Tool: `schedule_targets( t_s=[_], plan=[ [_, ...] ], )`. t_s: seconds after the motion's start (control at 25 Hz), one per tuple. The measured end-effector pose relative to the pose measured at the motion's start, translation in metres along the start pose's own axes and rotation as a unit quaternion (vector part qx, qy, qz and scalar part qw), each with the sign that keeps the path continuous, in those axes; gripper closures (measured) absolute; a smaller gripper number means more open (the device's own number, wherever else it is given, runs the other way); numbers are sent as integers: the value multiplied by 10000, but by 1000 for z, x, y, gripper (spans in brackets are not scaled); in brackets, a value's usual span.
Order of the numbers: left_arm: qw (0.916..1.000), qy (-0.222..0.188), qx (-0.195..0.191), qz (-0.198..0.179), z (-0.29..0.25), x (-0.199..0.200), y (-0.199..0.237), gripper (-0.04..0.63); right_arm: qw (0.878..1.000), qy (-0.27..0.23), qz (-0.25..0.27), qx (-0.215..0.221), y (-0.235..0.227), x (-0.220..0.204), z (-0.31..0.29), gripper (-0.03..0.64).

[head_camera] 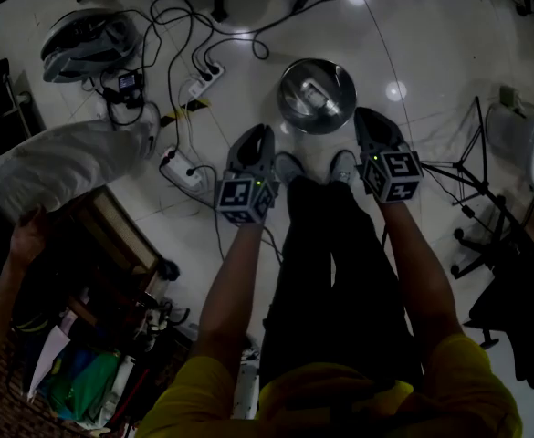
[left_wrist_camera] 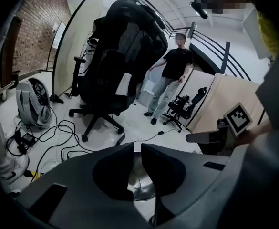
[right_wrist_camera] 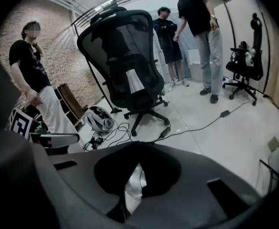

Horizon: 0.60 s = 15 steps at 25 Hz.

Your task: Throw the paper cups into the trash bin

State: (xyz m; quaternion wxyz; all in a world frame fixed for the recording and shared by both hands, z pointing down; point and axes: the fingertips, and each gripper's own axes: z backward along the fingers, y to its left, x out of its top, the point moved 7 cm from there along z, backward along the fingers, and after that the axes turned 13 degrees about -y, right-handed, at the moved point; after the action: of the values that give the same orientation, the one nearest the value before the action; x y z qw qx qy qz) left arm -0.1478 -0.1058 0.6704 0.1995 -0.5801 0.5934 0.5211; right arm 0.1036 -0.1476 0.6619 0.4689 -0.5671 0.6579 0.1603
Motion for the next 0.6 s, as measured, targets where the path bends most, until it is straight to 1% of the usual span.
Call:
schedule_targets(
  t_s=[0.12,0.2,0.28,0.36,0.44,0.6],
  plan=[
    [9999,71,68,37,4,2,-9,554,9999,4,-100,84,-3,2,8,612],
    [10000,8,74,-40,-2,9,-12,554,9998,-4,-107,140,-6,3,5,614],
    [9999,-67,-43,-91,-13,17,-12,554,9998,-4,-128,174,-5,5,-4,614],
    [9997,-29,-196,-139,-17,21,-12,554,9997,22,-109,194,2,5,-12,614],
    [9996,16,-256,-129,-16,19,-13,554,9997,58,-57,238,10,5,-14,614],
    [9993,-108,-324,-142,-16,16,-19,534,9990,59,75,426,17,4,-17,614]
  ],
)
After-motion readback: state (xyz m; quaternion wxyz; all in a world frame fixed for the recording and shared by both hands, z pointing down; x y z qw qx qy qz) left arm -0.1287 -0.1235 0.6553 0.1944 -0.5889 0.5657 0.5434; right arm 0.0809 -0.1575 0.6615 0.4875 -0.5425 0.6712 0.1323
